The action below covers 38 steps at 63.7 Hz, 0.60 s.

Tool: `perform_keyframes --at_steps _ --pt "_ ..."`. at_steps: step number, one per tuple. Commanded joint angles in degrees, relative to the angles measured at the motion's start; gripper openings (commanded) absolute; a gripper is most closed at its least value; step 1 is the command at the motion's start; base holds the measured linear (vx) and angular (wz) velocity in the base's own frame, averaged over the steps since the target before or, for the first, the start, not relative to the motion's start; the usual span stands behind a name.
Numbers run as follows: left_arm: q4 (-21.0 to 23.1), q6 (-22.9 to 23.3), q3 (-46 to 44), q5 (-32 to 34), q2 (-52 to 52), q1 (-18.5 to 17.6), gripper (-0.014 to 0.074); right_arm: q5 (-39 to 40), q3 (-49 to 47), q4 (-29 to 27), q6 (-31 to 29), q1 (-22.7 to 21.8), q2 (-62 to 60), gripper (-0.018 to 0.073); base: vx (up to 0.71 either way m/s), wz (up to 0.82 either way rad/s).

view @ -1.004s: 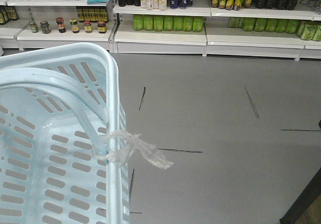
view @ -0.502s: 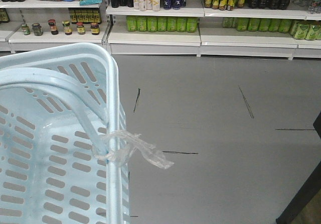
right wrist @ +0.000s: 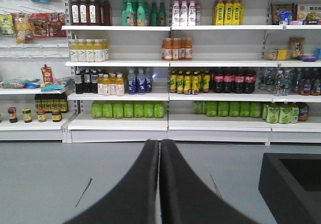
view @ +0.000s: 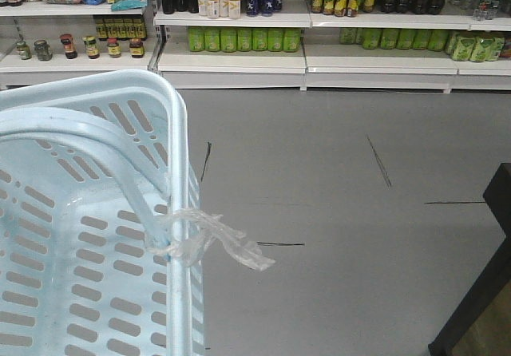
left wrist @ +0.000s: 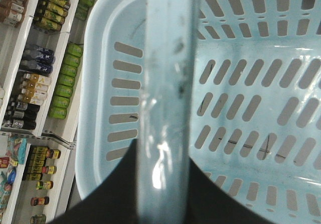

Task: Pick three apples into basket with both arms
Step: 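Drive the base across the floor carrying the basket in the left gripper, then turn the base toward the table of apples and oranges, basket held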

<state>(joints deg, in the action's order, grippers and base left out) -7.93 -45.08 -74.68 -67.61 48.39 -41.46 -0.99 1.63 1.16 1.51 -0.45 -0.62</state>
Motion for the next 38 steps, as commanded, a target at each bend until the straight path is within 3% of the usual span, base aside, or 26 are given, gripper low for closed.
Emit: perform_keyframes --at_steps 1,38 --pt "-0.1 0.8 -1.8 4.8 -0.2 -0.4 -0.0006 4.1 0.8 0.2 -0.5 -0.1 -0.6 -0.0009 0.03 -0.13" --pt "-0.1 0.8 -1.8 4.8 -0.2 -0.4 -0.0006 4.3 0.8 0.2 -0.5 -0.1 -0.6 -0.0009 0.07 -0.31"
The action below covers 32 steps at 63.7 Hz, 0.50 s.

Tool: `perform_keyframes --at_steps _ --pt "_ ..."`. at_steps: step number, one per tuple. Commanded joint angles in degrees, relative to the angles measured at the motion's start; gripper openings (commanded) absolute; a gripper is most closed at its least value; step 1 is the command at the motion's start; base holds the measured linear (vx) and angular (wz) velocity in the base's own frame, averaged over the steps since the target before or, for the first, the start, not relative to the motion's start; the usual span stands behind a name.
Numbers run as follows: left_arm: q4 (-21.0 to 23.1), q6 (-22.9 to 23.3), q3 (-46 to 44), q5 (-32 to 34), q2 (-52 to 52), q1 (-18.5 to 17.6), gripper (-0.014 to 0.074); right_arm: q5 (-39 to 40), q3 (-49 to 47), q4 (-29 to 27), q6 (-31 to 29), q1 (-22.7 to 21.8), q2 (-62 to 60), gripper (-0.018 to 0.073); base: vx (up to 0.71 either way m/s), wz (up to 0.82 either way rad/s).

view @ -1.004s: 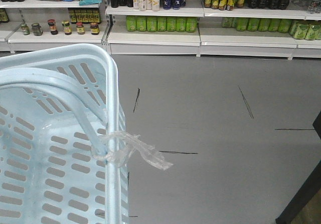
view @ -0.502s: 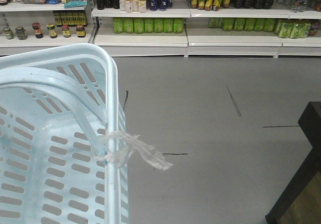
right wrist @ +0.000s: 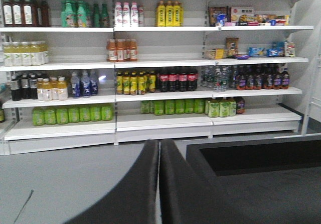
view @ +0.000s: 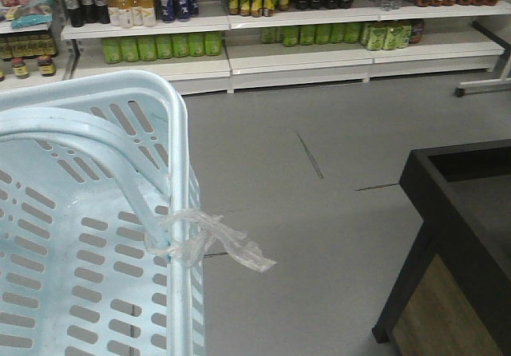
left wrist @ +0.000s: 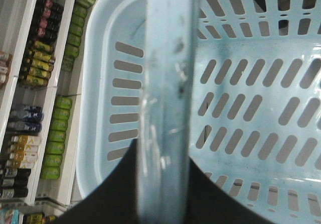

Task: Pick three apples into basket with both arms
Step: 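Turn the base toward the table of apples and oranges, basket held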

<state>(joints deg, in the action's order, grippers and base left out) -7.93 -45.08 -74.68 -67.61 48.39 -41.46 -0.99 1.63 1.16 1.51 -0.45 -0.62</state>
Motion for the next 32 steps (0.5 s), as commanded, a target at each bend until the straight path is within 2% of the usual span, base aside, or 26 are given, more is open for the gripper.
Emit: perform_keyframes --at_steps 1,32 --pt "-0.1 0.8 -1.8 4.8 -0.2 -0.4 -0.0006 4.3 0.8 0.2 -0.5 -0.1 -0.6 -0.0009 0.09 -0.43" --pt "-0.1 0.8 -1.8 4.8 -0.2 -0.4 -0.0006 4.3 0.8 0.2 -0.5 -0.1 -0.6 -0.0009 0.09 -0.36"
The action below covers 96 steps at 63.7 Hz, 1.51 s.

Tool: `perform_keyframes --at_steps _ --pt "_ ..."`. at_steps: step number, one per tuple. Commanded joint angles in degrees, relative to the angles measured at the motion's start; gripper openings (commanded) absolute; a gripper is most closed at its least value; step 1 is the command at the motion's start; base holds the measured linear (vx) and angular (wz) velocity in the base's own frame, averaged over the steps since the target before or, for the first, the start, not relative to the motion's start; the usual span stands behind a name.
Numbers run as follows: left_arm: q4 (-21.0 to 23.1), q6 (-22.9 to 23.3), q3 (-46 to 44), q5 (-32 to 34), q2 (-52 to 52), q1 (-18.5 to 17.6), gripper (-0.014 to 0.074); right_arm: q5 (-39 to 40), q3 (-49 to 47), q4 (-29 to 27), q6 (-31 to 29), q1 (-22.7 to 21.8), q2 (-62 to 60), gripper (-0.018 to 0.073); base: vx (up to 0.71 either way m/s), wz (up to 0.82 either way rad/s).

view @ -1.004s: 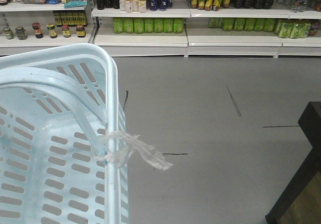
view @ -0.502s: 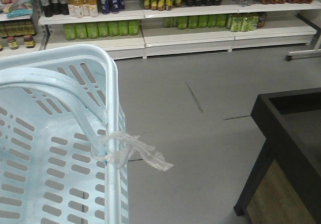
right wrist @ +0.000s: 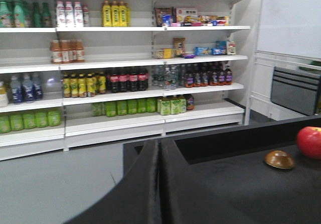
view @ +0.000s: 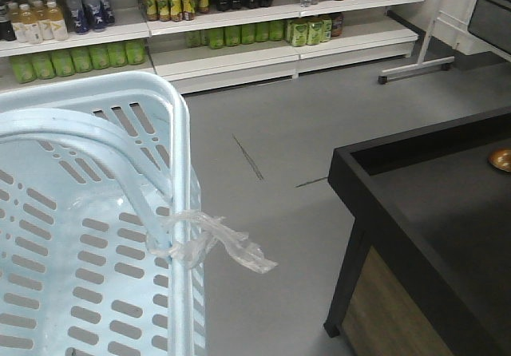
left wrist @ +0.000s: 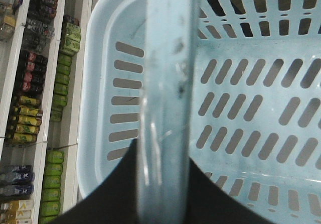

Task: Pick three apples into basket with both arms
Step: 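Turn the base toward the table of apples and oranges, basket held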

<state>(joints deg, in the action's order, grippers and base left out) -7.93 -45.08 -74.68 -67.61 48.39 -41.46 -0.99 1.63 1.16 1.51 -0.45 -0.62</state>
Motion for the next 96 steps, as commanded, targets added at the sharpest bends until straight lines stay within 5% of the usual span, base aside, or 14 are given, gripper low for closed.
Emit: perform_keyframes --at_steps 1,96 --pt "-0.1 0.8 -1.8 4.8 -0.2 -0.4 -0.0006 4.3 0.8 0.2 -0.5 -0.1 -0.6 -0.0009 0.07 -0.28" --pt "-0.1 0.8 -1.8 4.8 0.6 -0.4 -0.0006 4.1 0.8 0.2 -0.5 -0.1 -0.6 -0.0009 0.01 -0.42"
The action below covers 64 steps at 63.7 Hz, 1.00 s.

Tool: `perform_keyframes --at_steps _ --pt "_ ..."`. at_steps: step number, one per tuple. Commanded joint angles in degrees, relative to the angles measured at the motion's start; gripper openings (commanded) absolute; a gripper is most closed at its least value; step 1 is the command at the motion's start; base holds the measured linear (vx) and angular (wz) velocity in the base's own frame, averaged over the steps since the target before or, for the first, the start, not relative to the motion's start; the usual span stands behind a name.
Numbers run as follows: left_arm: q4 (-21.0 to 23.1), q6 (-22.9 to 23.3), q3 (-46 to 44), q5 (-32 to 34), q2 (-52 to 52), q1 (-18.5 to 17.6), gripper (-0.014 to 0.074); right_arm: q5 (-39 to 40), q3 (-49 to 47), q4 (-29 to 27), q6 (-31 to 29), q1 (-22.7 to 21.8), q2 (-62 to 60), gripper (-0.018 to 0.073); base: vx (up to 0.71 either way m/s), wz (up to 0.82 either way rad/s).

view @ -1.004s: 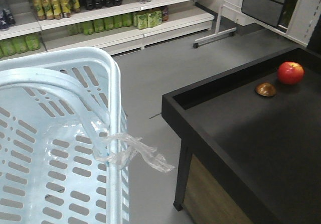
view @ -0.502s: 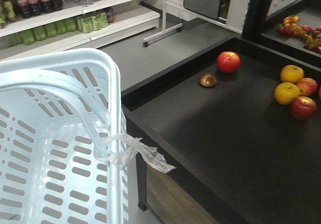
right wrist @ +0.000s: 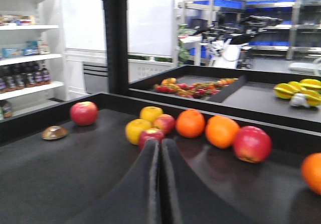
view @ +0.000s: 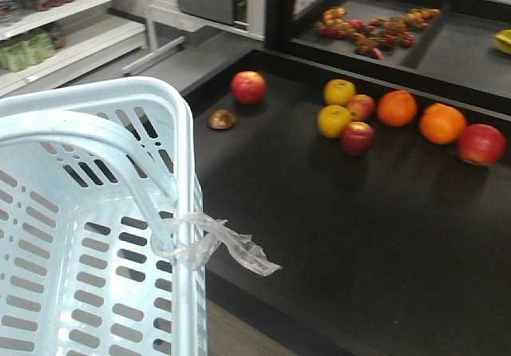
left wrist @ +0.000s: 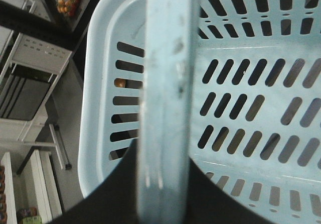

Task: Pick three apples into basket with both arms
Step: 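Turn the base toward the table of apples and oranges, basket held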

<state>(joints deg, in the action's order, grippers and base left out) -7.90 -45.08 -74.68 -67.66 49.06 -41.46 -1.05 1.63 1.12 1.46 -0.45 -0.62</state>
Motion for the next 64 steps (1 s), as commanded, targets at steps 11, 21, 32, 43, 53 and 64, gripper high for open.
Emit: perform_keyframes --at_steps 11,21,32,43,53,64 --pt "-0.1 0.8 -1.8 4.8 -0.1 -0.4 -0.0006 4.1 0.8 0.2 -0.4 -0.1 -0.6 -0.0009 -0.03 -0.47" --pt "-0.1 0.8 -1.8 4.8 -0.1 -0.4 -0.0006 4.3 0.8 0.2 -0.4 -0.1 -0.6 -0.0009 -0.02 -0.39" --pt "-0.1 0.8 -1.8 4.8 -0.1 -0.4 -0.0006 4.3 0.8 0.2 -0.4 -0.1 -0.6 -0.0009 0.01 -0.33" --pt "-0.1 0.8 -1.8 4.9 -0.1 -0.4 -0.0006 4.3 0.8 0.2 -0.4 -0.1 -0.6 -0.0009 0.03 -0.23" --pt "-0.1 0.8 -1.8 4.9 -0.3 -0.4 -0.0006 4.3 0.8 0.2 -0.4 -0.1 -0.6 -0.0009 0.0 -0.02" --pt "-0.1 0.8 -1.8 4.9 -0.3 -0.4 -0.0006 4.3 0.8 0.2 -0.4 -0.1 -0.6 -0.0009 0.0 0.0"
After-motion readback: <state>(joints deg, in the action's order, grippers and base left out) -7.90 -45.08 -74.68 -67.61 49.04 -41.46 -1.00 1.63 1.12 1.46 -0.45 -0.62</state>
